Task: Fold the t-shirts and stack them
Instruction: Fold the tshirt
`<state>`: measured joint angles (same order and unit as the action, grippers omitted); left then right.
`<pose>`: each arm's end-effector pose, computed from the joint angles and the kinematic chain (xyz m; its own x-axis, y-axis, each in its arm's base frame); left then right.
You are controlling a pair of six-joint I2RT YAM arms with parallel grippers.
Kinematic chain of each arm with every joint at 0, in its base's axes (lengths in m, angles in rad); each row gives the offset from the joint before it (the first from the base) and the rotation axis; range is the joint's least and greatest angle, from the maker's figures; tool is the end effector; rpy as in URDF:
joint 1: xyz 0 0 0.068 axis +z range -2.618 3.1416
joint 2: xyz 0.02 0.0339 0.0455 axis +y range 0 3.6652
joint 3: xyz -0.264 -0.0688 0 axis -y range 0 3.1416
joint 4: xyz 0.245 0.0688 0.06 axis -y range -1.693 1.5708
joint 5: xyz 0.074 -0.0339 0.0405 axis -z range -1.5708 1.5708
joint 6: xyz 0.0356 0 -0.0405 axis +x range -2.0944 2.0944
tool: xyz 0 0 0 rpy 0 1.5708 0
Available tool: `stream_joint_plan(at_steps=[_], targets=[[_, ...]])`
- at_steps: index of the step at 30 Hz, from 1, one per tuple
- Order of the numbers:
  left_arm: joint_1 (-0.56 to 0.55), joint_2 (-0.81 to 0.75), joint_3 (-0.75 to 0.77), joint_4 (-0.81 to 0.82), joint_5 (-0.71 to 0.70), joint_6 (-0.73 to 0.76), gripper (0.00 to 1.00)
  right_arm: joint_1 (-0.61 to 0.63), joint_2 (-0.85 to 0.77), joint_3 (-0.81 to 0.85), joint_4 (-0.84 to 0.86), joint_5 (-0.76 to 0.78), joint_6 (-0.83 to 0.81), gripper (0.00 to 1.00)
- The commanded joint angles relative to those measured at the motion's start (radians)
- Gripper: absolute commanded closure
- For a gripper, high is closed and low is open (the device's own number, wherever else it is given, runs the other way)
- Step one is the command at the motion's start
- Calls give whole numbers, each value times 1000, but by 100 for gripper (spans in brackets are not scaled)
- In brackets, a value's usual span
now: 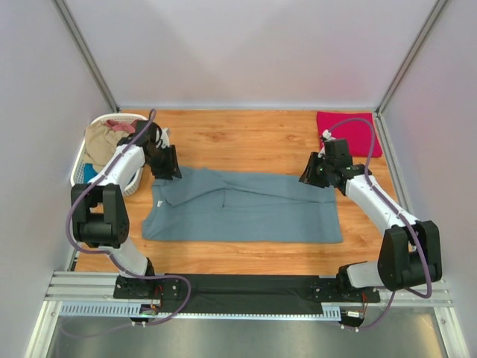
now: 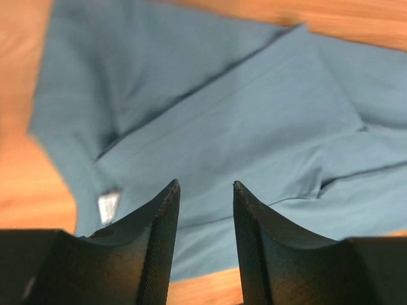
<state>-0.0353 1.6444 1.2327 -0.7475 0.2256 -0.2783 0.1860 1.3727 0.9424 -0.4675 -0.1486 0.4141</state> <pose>0.3310 -0.0197 0.2341 -0.9147 -0.2356 -0.3284 -0.1326 0.9424 -0.3070 0.2779 0.0577 0.2393 -0.8136 0.2518 -0.5241 0.0587 0.9323 0.3568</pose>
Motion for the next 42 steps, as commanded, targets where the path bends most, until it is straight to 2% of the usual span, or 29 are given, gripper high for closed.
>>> stream_joint_plan(at_steps=[1, 5, 11, 14, 20, 27, 33, 36, 39, 40, 42], targets=[[-29, 34, 88, 114, 260, 190, 53, 47, -8, 39, 13, -51, -24, 71], [-67, 147, 258, 42, 231, 277, 53, 84, -1, 47, 12, -78, -44, 70], [-71, 294, 352, 43, 279, 337, 54, 90, -15, 50, -2, -82, -78, 69], [-81, 334, 356, 54, 311, 367, 54, 90, -17, 76, -22, -77, -92, 68], [-97, 414, 379, 46, 270, 398, 54, 92, -32, 107, -20, -91, -78, 68], [-107, 443, 378, 66, 265, 401, 54, 93, -38, 111, -25, -77, -83, 67], [-121, 456, 363, 74, 268, 401, 58, 93, -37, 104, -22, -68, -86, 67], [-127, 460, 358, 76, 267, 398, 63, 93, -35, 102, -23, -66, -83, 68], [-136, 453, 356, 71, 262, 396, 76, 93, -37, 99, -25, -57, -86, 67], [-141, 450, 360, 68, 259, 396, 86, 93, -40, 96, -26, -54, -86, 67], [-147, 433, 360, 63, 238, 380, 96, 93, -41, 93, -29, -48, -87, 68]])
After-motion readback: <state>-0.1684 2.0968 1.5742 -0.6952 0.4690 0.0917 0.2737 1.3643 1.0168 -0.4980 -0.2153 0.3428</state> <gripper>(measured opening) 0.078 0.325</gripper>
